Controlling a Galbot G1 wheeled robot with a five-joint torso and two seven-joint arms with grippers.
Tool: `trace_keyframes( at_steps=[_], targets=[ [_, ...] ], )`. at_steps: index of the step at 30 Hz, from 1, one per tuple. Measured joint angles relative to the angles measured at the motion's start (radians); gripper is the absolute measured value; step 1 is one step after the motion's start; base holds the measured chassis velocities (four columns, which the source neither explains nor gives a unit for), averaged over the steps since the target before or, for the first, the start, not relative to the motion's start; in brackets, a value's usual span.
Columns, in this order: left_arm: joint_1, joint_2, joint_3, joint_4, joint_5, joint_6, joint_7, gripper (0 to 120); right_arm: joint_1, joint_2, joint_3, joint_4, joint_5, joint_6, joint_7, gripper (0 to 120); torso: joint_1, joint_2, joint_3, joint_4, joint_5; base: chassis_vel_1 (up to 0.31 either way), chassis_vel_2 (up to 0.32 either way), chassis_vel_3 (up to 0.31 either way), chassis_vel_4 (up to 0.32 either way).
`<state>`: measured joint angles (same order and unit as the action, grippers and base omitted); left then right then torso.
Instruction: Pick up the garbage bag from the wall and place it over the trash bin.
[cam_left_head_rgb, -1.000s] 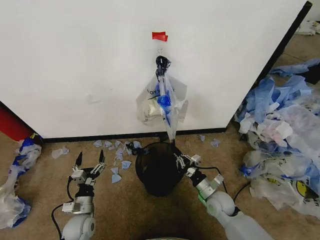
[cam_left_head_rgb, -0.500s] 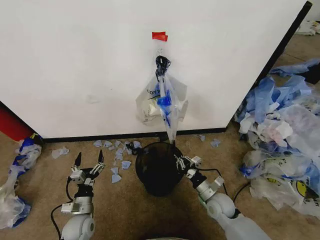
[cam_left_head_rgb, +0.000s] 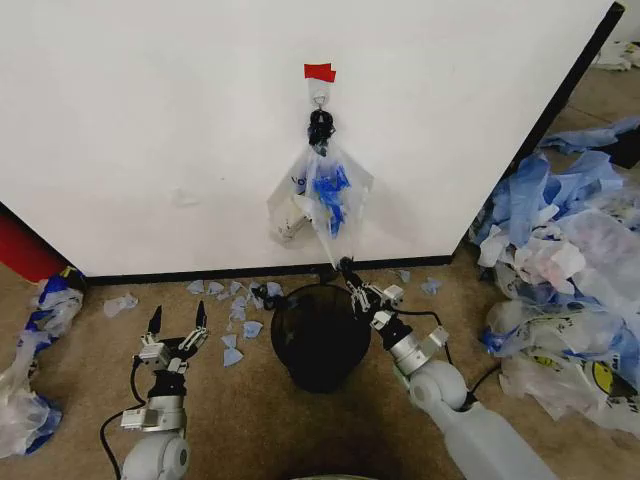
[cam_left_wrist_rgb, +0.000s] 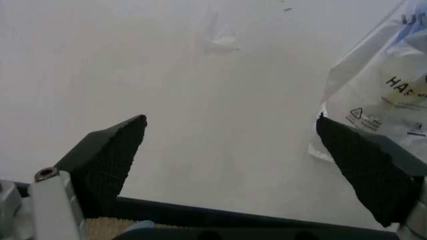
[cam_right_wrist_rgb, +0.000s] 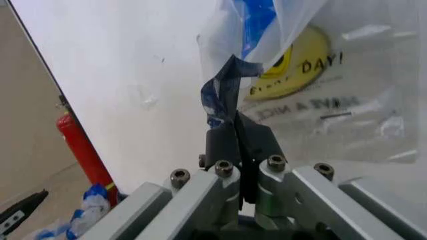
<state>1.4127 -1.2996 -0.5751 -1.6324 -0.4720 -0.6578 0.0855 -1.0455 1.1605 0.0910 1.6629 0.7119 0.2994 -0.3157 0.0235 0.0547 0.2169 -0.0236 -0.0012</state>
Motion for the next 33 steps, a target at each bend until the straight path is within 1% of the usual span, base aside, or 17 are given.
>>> trace_keyframes(
  at_steps=[20,23,24,28,30,31,32,33],
  targets=[
    [0.017,-0.004,-0.002,-0.045,-0.002,-0.001,-0.001,100,0.026,0.001,0.019,0.009,0.012,-0.016,0.015,0,0.000,0.000,0.000,0.0000,-0.0001,0.000,0.000,0.000,0.000],
    [0.032,-0.004,-0.002,-0.093,-0.002,0.002,-0.003,100,0.020,0.004,0.026,0.009,0.010,-0.016,0.015,0,0.000,0.000,0.000,0.0001,0.0000,0.000,0.000,0.000,0.000],
    [0.032,-0.004,-0.002,-0.093,-0.002,0.002,-0.003,100,0.020,0.004,0.026,0.009,0.010,-0.016,0.015,0,0.000,0.000,0.000,0.0001,0.0000,0.000,0.000,0.000,0.000],
    [0.048,0.000,0.011,-0.214,-0.001,0.030,-0.008,100,0.000,0.010,0.050,0.013,0.011,-0.012,0.013,0,0.000,0.000,0.000,0.0001,0.0002,0.000,0.000,0.000,0.000],
    [0.050,0.008,0.028,-0.283,0.005,0.056,-0.017,100,-0.017,0.011,0.068,0.013,0.011,-0.006,0.008,0,0.000,0.000,0.000,-0.0002,0.0003,0.000,0.000,0.000,0.000],
    [0.048,0.011,0.034,-0.301,0.007,0.065,-0.019,100,-0.021,0.011,0.073,0.013,0.011,-0.005,0.007,0,0.000,0.000,0.000,-0.0002,0.0002,0.000,0.000,0.000,0.000],
    [0.048,0.011,0.034,-0.301,0.007,0.065,-0.019,100,-0.021,0.011,0.073,0.013,0.011,-0.005,0.007,0,0.000,0.000,0.000,-0.0002,0.0002,0.000,0.000,0.000,0.000],
    [0.042,0.019,0.045,-0.327,0.009,0.078,-0.023,100,-0.029,0.013,0.086,0.013,0.011,-0.002,0.005,0,0.000,0.000,0.000,-0.0001,0.0002,0.000,0.000,0.000,0.000]
  ],
)
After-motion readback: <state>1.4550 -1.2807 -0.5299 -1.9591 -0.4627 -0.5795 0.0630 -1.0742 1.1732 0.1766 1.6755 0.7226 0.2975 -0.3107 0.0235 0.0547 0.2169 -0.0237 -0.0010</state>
